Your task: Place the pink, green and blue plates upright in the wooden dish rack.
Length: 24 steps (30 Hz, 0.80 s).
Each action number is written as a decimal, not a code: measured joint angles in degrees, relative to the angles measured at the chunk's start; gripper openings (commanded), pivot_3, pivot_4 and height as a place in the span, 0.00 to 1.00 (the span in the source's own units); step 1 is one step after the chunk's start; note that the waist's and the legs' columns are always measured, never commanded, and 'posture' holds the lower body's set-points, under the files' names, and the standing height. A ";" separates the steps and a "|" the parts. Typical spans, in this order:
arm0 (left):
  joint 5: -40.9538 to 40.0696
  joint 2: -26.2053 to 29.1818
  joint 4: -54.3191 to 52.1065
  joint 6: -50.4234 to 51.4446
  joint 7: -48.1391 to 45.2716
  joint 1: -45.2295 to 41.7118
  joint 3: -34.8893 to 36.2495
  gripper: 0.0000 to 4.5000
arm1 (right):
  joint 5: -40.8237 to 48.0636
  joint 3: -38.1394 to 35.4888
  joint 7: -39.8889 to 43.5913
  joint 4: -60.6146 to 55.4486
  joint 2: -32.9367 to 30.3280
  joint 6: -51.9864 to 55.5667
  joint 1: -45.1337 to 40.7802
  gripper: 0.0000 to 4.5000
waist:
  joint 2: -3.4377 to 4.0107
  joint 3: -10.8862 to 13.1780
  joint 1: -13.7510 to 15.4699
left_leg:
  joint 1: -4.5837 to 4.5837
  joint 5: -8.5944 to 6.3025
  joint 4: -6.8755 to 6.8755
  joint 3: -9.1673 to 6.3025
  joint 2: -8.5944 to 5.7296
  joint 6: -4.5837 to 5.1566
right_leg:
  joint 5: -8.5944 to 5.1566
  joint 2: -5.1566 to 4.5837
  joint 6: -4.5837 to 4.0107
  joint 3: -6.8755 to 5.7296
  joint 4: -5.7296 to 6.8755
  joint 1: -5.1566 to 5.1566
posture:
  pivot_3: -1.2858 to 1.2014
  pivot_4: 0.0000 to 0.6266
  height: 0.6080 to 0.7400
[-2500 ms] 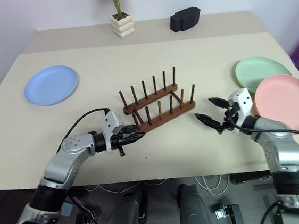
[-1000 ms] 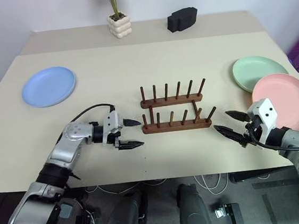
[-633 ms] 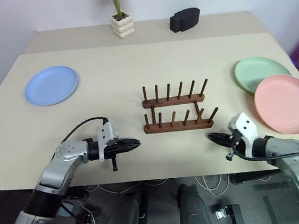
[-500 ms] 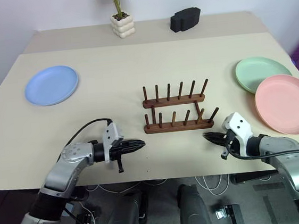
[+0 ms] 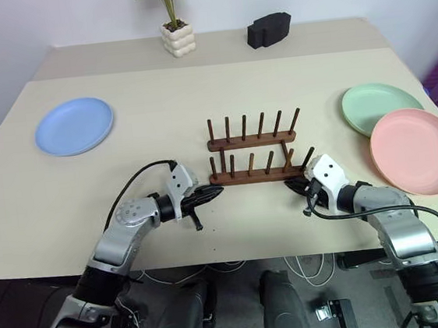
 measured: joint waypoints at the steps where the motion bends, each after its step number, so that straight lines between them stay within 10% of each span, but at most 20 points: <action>1: 0.36 -0.15 0.55 -0.56 0.26 -0.27 0.00 0.02 | -0.34 0.19 -0.14 0.55 0.14 -0.36 -0.52 0.00 | 0.00 -0.01 0.00 | 0.00 0.00 0.00 0.00 -0.01 0.00 | 0.00 0.00 0.00 0.00 0.00 0.00 | 0.52 0.24 0.97; 24: 1.78 -2.45 9.21 -7.96 7.20 -4.01 1.13 0.02 | -5.17 1.21 -4.38 8.13 3.02 -6.58 -5.87 0.00 | 0.05 -0.11 -0.02 | 0.03 0.01 0.01 0.01 -0.06 0.00 | 0.16 0.02 -0.17 0.00 0.03 0.03 | 0.52 0.24 0.97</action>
